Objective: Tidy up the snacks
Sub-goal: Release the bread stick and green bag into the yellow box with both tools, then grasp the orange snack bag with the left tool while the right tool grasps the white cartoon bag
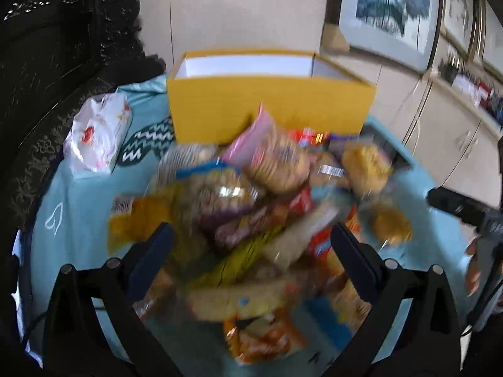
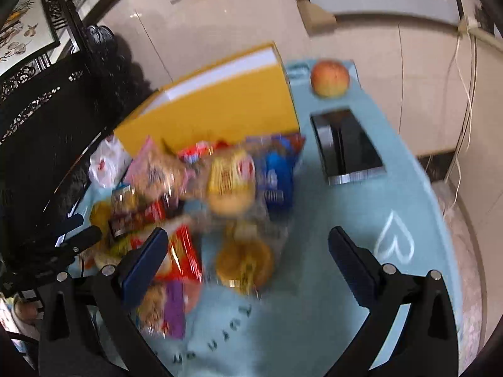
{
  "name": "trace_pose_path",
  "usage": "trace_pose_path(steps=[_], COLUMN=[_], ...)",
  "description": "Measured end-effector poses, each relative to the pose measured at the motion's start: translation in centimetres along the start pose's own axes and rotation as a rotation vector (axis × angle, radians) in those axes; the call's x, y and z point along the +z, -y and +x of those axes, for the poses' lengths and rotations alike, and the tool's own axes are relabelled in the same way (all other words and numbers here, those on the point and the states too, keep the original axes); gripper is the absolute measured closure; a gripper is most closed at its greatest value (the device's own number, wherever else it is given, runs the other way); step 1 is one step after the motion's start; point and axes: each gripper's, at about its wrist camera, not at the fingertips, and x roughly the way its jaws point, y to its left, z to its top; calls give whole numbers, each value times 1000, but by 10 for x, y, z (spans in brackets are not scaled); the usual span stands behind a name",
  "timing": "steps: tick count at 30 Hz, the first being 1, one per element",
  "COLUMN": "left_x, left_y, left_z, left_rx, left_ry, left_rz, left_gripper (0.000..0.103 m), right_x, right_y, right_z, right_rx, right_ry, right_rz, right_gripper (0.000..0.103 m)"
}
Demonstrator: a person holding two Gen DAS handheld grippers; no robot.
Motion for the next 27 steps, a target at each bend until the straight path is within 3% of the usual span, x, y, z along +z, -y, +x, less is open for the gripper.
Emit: trace_pose_path(steps=[4,10,20,21,24,25,27], left_x=[-21,-49,-64,-66,-68,-68,-68], left_y=[-6,-7,6,6,8,8,5], left_z=[2,-5,15,18,18,17,13], left_rx=[-16,-46,-110,-109,-32,-17,-58], left_ry=[-49,-93,-175,-176,-161,-155,-140], left_rz=[-22,-19,-39,-46,-32,-25,-46], left_gripper=[2,2,4,7,29,46,54], right_x=[-16,-31,-47,-48,-52,-53,-58], right_y=[5,-9,-20,-21,-29,-33,-44], right_z=[-1,-8,-7,-9,-12,-12,-13], right_rx=[16,13,33,28,20,17,4], right_ry=[-43,-41,-75,-71,-62,-55,-41], right_rz=[23,-71,-125,-131,-165,-183,-238], right_gripper=[1,1,1,1,1,1,1])
